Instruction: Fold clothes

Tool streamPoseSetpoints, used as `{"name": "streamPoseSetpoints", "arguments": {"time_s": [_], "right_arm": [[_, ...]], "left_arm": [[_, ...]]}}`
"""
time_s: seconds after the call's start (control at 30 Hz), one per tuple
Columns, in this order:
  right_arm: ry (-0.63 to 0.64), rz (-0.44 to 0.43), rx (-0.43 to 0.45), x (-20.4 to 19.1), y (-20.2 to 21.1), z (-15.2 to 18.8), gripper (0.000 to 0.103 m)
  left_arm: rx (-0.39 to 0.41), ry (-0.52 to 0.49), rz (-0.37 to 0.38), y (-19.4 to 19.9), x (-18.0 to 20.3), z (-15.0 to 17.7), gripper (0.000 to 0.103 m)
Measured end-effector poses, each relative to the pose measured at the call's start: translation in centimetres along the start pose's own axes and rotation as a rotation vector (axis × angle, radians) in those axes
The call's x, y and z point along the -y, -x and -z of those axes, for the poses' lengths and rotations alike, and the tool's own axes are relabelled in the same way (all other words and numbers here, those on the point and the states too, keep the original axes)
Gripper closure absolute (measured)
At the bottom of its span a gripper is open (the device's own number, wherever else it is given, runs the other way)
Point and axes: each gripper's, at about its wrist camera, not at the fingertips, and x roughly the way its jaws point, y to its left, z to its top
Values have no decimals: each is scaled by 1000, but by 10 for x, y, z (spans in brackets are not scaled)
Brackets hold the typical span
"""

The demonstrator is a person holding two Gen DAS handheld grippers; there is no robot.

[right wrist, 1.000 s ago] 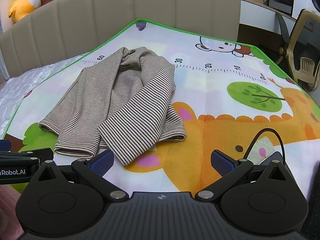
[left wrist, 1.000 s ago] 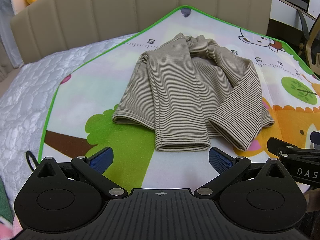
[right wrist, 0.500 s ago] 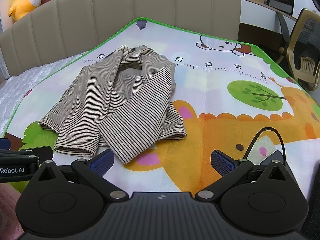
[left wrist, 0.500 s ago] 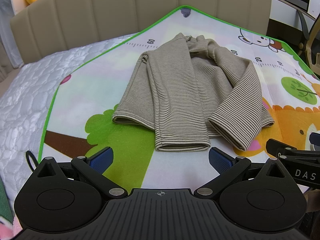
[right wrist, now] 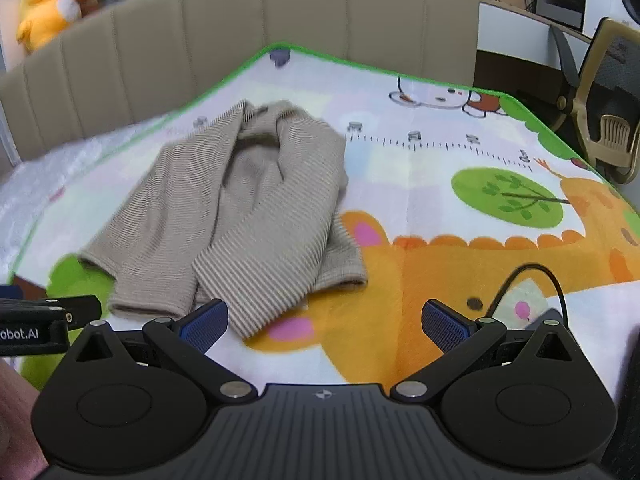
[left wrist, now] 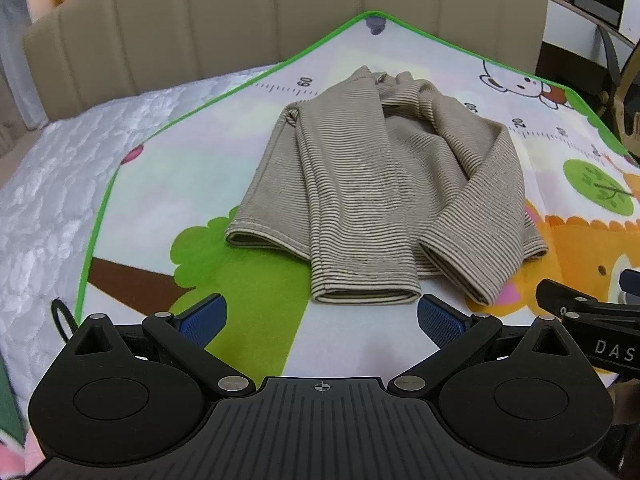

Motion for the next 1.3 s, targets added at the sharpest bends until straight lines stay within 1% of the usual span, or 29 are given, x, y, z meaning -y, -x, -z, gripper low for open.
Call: {"name": "streamPoseSetpoints", "arguments": {"time_s": [0.07,0.13,0.17,0.2,0.27,0.37,0.4,0.5,0.57,0.6,0.63,0.7,0.77,0.8,0.83,0.9,0.97,1.03,1.07,1.1,1.13,1.17,1.2,1.23,1.27,1.3], "right_arm": [[-28,-37,45,8,4,-4,0],[-52,-78,117,15,6,-4,0],[-50,-88,147,17,6,-5,0],[-35,-84,148,16,3,-7,0],[-19,-87,143,15,-6,-12,0],[-14,-106,120,15,-25,-21,0],[3,-107,107,14,-32,-23,0],[71,-120,65,7,-57,-28,0],[120,-133,36,2,-75,-32,0],[145,-139,21,-1,-85,-34,0],[166,-144,8,-3,-94,-36,0],[139,-163,0,0,-115,-47,0],[90,-210,-43,6,-137,-59,0],[62,-232,-76,10,-149,-64,0],[23,-245,-136,15,-162,-65,0],[-50,-272,-251,25,-187,-67,0],[-33,-275,-280,24,-189,-71,0],[53,-275,-301,18,-187,-72,0],[90,-278,-296,17,-185,-69,1],[131,-269,-285,15,-180,-66,8],[173,-253,-272,14,-176,-63,15],[186,-253,-267,16,-169,-61,18],[198,-253,-263,18,-163,-59,29],[190,-258,-267,24,-157,-58,41],[186,-263,-277,30,-153,-58,47],[183,-269,-294,34,-149,-57,56]], "left_arm": [[35,43,51,2,-7,-9,0],[70,85,101,3,-14,-17,0],[98,91,117,2,-17,-24,0],[111,75,114,0,-17,-30,0],[135,-8,58,-7,-10,-43,0],[202,-112,-10,-18,-2,-58,0],[202,-149,-25,-24,1,-62,0],[135,-252,10,-47,5,-73,0],[69,-264,40,-70,-1,-77,0],[43,-264,38,-82,-5,-79,0],[25,-257,32,-92,-8,-82,0],[-32,-216,28,-117,-18,-86,0],[-118,-164,48,-147,-27,-87,0],[-156,-145,49,-158,-30,-86,0],[-192,-128,50,-169,-32,-85,0],[-224,-88,66,-178,-37,-82,0],[-242,-54,83,-182,-40,-80,0],[-252,-47,92,-180,-39,-77,0],[-262,-50,100,-178,-37,-76,0],[-272,-54,108,-176,-35,-74,0],[-282,-57,115,-175,-32,-73,3],[-297,-76,135,-170,-27,-70,7],[-313,-96,157,-164,-21,-68,10],[-334,-116,181,-158,-14,-64,13],[-356,-135,206,-152,-6,-59,16],[-377,-154,230,-145,1,-55,17]]}}
